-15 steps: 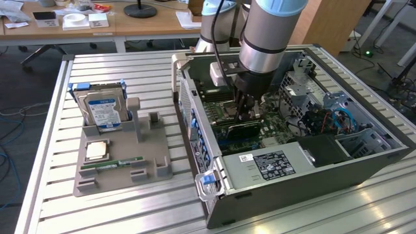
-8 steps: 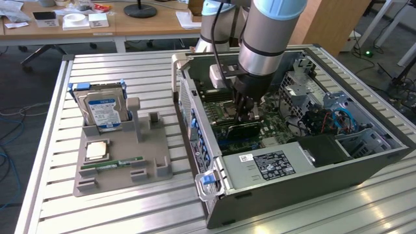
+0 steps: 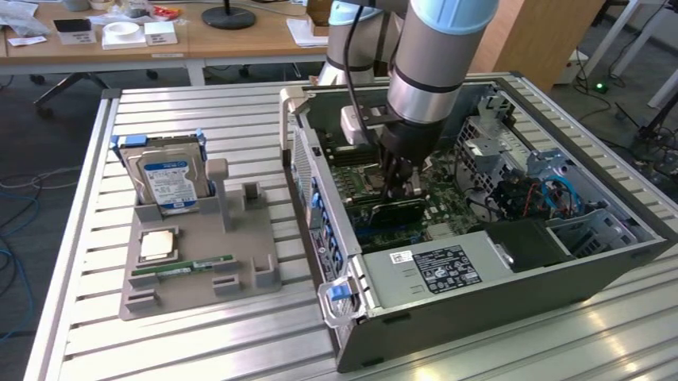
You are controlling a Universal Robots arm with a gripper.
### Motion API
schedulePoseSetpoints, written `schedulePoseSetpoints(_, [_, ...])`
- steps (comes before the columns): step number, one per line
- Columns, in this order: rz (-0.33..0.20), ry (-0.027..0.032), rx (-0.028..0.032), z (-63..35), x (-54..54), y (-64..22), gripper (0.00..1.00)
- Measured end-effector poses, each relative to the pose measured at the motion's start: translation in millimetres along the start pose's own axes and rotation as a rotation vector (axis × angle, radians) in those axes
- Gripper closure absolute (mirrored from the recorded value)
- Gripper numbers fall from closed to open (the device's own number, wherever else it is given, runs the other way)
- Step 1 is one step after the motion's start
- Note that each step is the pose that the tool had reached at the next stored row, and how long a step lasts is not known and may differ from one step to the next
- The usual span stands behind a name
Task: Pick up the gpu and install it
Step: 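Press down on the gpu until it lock into place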
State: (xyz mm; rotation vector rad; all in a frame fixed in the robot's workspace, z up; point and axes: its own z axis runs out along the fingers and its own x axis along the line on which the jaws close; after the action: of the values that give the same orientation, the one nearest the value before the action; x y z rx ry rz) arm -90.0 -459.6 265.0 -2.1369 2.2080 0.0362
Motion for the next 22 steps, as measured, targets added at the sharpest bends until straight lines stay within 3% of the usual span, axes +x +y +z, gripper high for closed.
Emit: schedulePoseSetpoints(22, [0.0,0.0003,-0.0002,4.5,0.4,1.4,0.89])
